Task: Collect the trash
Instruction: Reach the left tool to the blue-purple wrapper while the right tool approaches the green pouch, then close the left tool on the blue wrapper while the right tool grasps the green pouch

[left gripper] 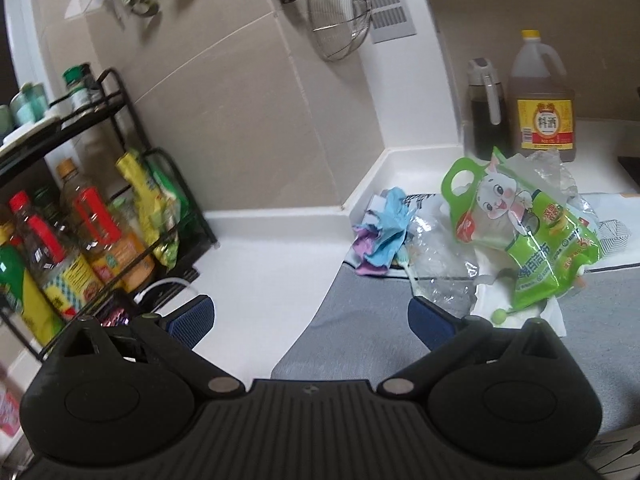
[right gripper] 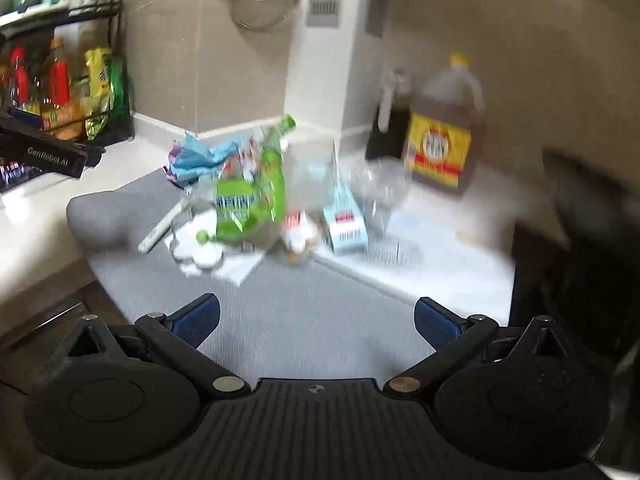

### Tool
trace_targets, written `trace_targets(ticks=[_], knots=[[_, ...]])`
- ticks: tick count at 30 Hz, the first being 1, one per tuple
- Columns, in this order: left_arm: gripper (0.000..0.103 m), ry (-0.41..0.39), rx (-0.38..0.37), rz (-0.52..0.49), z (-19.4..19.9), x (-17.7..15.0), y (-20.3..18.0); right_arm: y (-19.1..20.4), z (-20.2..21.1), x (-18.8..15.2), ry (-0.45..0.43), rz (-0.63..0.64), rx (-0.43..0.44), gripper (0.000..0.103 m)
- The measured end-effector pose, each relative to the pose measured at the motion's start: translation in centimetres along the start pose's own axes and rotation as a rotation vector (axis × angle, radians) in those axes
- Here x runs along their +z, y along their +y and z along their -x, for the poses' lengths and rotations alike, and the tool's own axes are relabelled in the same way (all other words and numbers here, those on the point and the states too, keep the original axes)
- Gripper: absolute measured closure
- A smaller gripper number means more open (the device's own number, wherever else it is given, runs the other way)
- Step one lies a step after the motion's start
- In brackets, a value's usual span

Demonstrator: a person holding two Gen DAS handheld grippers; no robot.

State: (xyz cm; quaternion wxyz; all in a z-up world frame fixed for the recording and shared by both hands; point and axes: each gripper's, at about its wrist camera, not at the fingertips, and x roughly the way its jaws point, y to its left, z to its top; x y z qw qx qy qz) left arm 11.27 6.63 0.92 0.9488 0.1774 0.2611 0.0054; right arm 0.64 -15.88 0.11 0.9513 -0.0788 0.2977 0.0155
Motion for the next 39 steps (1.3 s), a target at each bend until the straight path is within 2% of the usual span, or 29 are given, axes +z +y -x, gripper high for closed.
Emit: trace_targets(ticks=[2,4,5,7,11,14,16,18,22,26,30,36,39], knots=[[0.000,0.017,0.009,0.022,0.4,-0.1,0.3,0.4,-0.1,0.7,0.026,0.060,-0.014,0.000],[0.000,0.018,0.009,0.038,1.0,-0.4,0.5,0.4,-1.1,-0.5,0.133,0.093,-0.029,0.000],[0.000,0.012,0.001,0.045,1.2,-0.7,0.6,0.2,-1.6,-1.6,0.176,0.070,-0.035,0.000],[0.000,0.018,-0.011,0.037,1.3,-1.1,0.4,-0.1,-1.8,-3.3,0.210,0.017,0.017,0.000],[0.000,-0.001,-0.016,-0.023,1.2,-1.5,-0.7,-0.3,-0.1,-2.9,0.117,-0.067,0.081,0.000],[0.000,-0.062,-0.055,0.014,1.4,-1.3,-0.6,-0.3,0.7,-1.3,0.023,-0.081,0.140,0.000],[0.000,-0.089,-0.055,0.036,1.3,-0.9,-0.4,-0.1,0.5,0.0,-0.002,-0.079,0.167,0.000],[0.000,-0.098,-0.048,0.007,0.5,-0.1,-0.6,0.2,0.0,1.7,-0.015,-0.070,0.177,0.000],[0.000,-0.071,-0.042,-0.019,-2.5,2.2,-0.9,1.4,-2.2,4.7,-0.049,-0.056,0.150,0.000],[0.000,-0.074,-0.093,-0.063,-6.6,4.1,-1.4,2.6,-5.8,6.8,-0.034,-0.015,0.107,0.000],[0.000,-0.055,-0.141,-0.142,-11.1,5.5,-2.6,3.0,-9.2,7.9,0.003,-0.009,0.103,0.000],[0.000,0.079,-0.225,-0.149,-17.2,7.1,-3.7,3.0,-12.9,8.8,0.044,-0.022,0.106,0.000],[0.000,0.137,-0.244,-0.136,-19.4,7.4,-4.3,3.2,-14.2,9.0,0.056,-0.018,0.105,0.000]])
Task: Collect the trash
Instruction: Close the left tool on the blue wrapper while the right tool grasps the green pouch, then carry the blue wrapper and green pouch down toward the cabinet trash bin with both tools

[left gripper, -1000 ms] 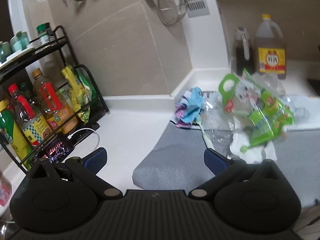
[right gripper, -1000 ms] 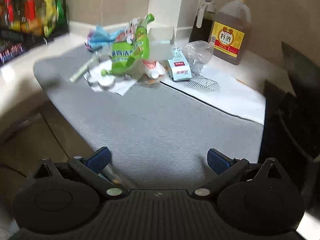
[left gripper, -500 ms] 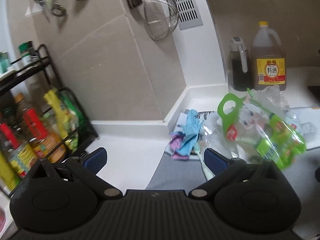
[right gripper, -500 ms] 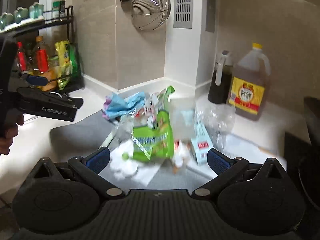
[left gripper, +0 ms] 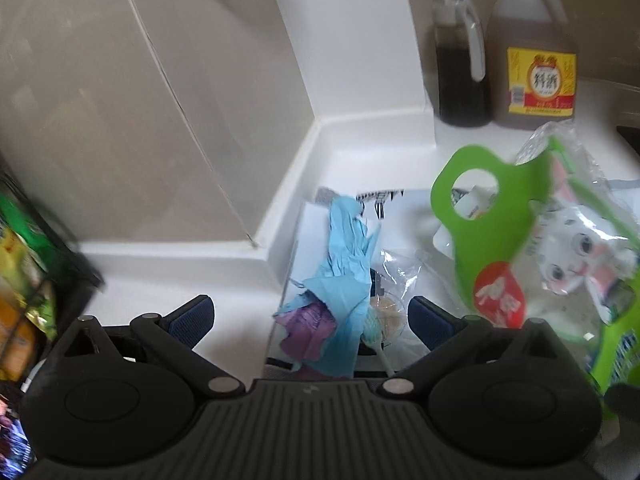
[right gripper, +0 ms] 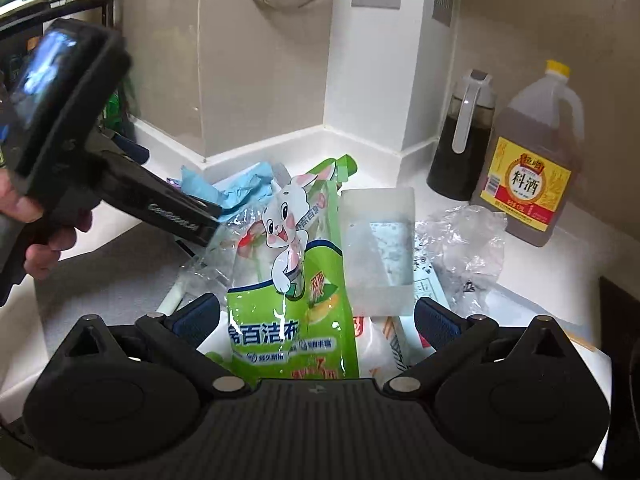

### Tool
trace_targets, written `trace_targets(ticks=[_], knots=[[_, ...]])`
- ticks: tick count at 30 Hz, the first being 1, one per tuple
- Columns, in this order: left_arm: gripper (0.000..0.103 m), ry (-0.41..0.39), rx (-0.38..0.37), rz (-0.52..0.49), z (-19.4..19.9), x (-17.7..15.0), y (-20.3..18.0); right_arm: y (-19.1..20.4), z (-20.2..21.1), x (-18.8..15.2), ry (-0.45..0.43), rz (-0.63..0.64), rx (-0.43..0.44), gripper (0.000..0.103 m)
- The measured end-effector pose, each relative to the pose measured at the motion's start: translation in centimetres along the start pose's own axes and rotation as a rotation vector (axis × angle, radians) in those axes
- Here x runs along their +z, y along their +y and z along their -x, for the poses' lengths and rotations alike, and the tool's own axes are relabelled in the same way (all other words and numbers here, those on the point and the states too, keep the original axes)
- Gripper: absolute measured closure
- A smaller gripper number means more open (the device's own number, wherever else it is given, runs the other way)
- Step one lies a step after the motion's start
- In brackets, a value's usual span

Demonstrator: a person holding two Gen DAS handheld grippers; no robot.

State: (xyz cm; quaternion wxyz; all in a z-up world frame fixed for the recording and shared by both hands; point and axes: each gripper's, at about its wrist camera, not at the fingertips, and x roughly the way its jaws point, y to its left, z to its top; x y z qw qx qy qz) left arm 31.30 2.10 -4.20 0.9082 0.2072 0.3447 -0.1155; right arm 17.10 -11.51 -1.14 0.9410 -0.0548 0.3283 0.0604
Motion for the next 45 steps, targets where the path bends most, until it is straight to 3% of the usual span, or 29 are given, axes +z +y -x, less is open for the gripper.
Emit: trace_targets(ticks=[2,3,4,5,6,8,9,10,15,20,25,31,37,45], knots=[[0.000,0.013,-0.002,0.012,-0.9,0.2,0.0,0.1,-0.4,-0.1,-0.008,0.004,-0.009,0.000],[0.009,0.004,0.001,0.025,-1.1,0.2,0.1,0.1,-0.5,-0.2,-0.015,0.008,-0.013,0.001],[0.033,-0.005,0.000,0.044,-1.1,0.3,0.3,0.2,-0.5,-0.3,-0.029,0.013,-0.013,0.004],[0.049,0.001,-0.018,0.067,-1.2,0.3,0.6,0.1,-0.4,-0.5,-0.047,0.020,-0.006,0.007],[0.078,0.012,-0.060,0.100,-1.2,0.3,1.0,0.1,-0.1,-0.7,-0.069,0.022,0.004,0.021],[0.092,-0.011,-0.132,0.169,-0.3,-0.1,1.9,-0.2,0.6,-1.1,-0.107,0.010,0.046,0.051],[0.095,-0.026,-0.136,0.177,0.3,-0.2,2.1,-0.3,0.8,-1.3,-0.115,-0.002,0.055,0.076],[0.098,-0.042,-0.128,0.175,1.1,-0.4,2.1,-0.5,1.0,-1.4,-0.116,-0.010,0.053,0.088],[0.101,-0.147,-0.130,0.229,6.8,-1.5,2.9,-1.8,3.7,-1.8,-0.229,-0.068,0.040,0.097],[0.101,-0.260,-0.119,0.293,13.7,-3.1,3.9,-3.0,7.7,-2.5,-0.336,-0.133,0.068,0.097],[0.101,-0.324,-0.094,0.320,20.1,-5.3,3.6,-3.6,11.4,-3.6,-0.397,-0.149,0.106,0.097],[0.101,-0.271,-0.008,0.318,26.5,-9.5,1.0,-3.2,16.0,-6.0,-0.391,-0.128,0.226,0.096],[0.101,-0.210,0.019,0.373,30.7,-17.0,-1.7,-1.3,19.8,-9.8,-0.339,-0.049,0.333,0.096],[0.101,-0.148,0.051,0.437,33.9,-25.9,-4.3,1.1,23.3,-16.3,-0.237,-0.006,0.371,0.096]])
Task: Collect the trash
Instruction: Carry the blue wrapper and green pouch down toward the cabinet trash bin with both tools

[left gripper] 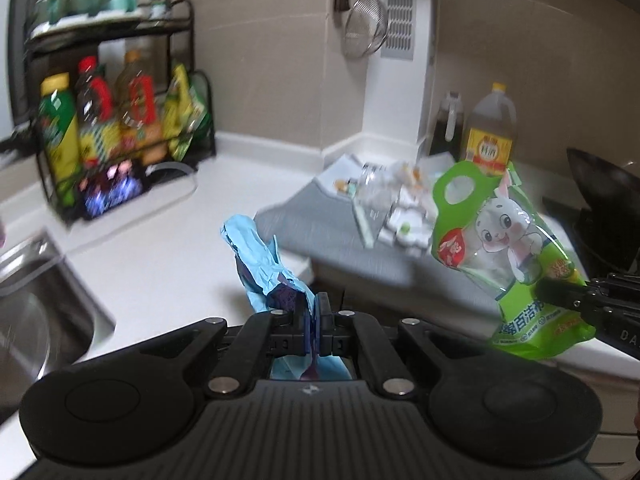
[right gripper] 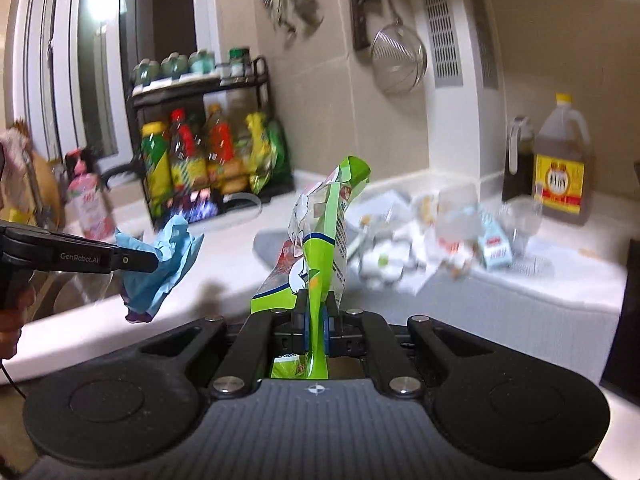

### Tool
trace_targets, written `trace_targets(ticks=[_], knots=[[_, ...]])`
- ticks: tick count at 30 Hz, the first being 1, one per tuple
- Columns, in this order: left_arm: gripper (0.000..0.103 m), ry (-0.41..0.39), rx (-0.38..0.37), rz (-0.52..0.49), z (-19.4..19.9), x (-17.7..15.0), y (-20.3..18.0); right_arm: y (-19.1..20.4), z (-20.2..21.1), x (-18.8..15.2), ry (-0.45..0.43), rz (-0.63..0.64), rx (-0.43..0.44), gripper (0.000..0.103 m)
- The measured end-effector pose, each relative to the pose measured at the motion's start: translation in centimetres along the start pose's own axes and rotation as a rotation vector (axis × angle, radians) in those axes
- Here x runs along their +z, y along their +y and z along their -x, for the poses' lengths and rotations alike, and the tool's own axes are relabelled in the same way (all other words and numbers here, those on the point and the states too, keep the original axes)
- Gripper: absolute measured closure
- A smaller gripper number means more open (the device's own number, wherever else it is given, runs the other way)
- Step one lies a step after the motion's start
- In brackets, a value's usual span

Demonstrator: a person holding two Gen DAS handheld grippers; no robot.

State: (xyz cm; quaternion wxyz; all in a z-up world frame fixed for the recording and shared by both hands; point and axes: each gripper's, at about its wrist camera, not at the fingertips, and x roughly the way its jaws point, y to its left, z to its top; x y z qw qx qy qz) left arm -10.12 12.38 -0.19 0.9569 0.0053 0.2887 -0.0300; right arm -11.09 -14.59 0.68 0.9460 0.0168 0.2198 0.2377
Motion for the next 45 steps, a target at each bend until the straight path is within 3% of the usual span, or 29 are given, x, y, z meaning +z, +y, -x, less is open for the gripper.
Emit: trace_targets(ticks=[12,26,45], knots=[[0.101,0.106,0.001,0.079,0.3,-6.7,0.6,2.4,0.3,-4.3,0.130,0.025,-0.006,0.096],[0.101,0.151,-0.024,0.041,-2.0,-7.0,-1.0,2.2,-2.6,-6.2,0.225,0.025,-0.030,0.096],[0.101,0.112,-0.028,0.027,-1.5,-6.1,-1.0,2.0,-1.9,-5.6,0.211,0.037,-0.061,0.096]])
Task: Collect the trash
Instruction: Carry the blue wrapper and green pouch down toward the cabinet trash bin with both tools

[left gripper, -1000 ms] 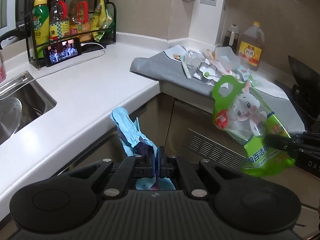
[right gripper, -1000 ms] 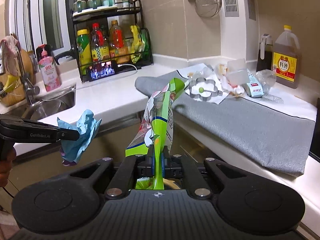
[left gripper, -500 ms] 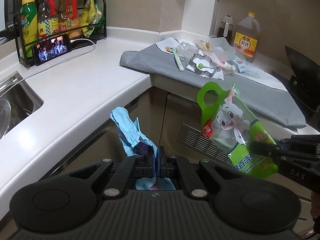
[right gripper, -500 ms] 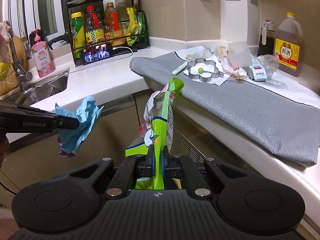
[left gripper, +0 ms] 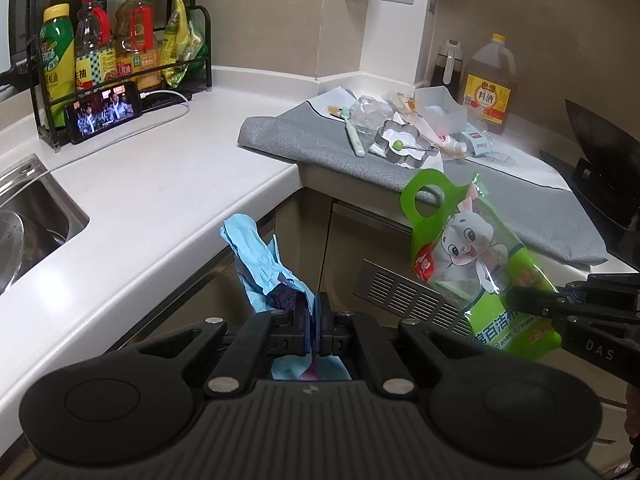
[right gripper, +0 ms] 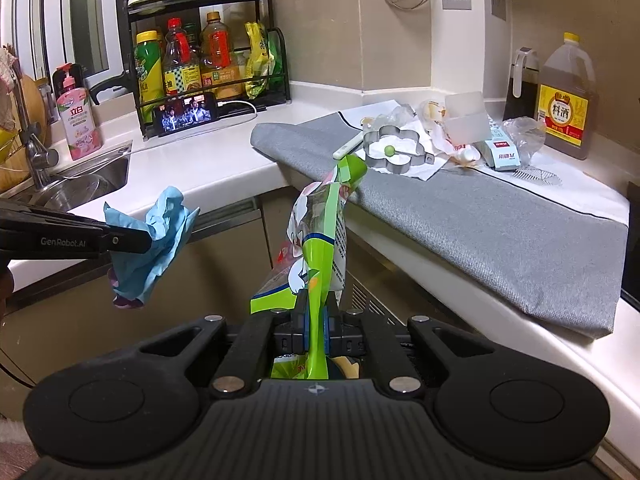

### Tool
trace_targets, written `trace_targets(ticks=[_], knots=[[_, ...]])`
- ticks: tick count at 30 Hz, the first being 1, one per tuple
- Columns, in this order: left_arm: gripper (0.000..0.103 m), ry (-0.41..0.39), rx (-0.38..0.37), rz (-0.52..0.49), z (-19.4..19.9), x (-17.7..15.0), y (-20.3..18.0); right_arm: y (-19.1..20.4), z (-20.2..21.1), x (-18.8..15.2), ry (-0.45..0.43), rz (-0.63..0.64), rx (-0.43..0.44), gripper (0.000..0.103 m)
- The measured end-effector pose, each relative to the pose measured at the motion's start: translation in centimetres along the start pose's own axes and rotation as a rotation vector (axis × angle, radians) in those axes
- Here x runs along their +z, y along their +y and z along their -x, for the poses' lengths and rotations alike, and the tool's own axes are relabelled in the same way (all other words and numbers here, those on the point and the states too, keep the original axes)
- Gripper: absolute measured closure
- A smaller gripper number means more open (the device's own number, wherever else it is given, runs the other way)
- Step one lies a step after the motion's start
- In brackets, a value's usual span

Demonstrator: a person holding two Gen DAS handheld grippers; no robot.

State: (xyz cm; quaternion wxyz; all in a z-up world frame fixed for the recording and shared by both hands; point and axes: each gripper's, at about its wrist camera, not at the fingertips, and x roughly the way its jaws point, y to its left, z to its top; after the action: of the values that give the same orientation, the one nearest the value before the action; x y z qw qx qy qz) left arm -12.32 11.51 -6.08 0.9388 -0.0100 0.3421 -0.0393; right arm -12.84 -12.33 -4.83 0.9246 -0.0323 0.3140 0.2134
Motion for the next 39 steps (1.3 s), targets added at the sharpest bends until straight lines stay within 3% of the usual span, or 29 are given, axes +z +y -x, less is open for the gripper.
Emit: trace_targets(ticks=[39], knots=[[0.101,-0.001,-0.016,0.008,-0.05,-0.09,0.55,0.87,-0.57,0.49,0.015,0.045,-0.002,0.096]])
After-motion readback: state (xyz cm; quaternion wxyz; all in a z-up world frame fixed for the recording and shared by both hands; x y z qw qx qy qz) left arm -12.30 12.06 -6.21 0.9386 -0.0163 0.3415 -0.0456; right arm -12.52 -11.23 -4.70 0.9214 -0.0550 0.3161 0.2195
